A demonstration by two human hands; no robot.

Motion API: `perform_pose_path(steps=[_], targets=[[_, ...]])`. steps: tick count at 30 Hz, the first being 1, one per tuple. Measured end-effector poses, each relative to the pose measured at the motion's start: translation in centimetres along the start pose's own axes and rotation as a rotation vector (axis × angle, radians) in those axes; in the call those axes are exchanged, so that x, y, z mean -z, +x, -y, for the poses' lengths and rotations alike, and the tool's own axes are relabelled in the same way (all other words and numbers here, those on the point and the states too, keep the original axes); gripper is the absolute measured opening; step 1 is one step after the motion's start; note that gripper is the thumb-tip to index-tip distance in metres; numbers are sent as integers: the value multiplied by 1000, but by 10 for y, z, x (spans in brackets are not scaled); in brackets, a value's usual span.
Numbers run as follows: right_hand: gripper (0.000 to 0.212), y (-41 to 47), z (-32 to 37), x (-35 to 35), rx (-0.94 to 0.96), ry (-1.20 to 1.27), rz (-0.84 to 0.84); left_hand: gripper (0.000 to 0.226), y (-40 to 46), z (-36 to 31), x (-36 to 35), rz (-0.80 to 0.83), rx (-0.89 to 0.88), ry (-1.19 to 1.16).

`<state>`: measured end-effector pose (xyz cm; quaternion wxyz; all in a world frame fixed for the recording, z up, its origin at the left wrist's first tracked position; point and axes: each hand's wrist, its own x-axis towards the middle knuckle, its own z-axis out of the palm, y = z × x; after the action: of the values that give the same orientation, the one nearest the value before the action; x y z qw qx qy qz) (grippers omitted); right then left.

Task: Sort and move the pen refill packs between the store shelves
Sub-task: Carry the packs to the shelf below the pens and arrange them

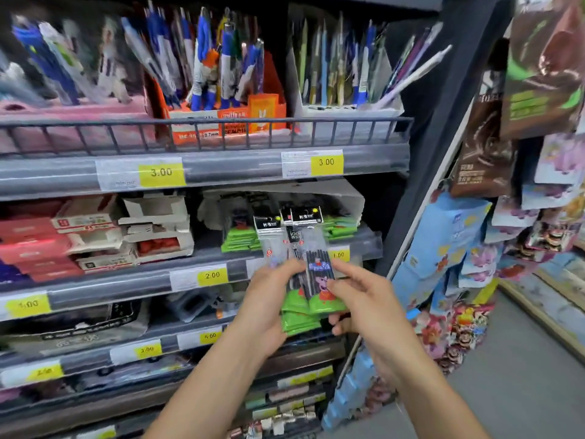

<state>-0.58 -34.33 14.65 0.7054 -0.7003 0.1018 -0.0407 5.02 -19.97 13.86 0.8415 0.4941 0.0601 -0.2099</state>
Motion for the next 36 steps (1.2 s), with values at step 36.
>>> perform_pose_path(steps=[36], targets=[[25,103,-16,44,116,151,-272,54,20,-4,-39,-184,-53,-155]])
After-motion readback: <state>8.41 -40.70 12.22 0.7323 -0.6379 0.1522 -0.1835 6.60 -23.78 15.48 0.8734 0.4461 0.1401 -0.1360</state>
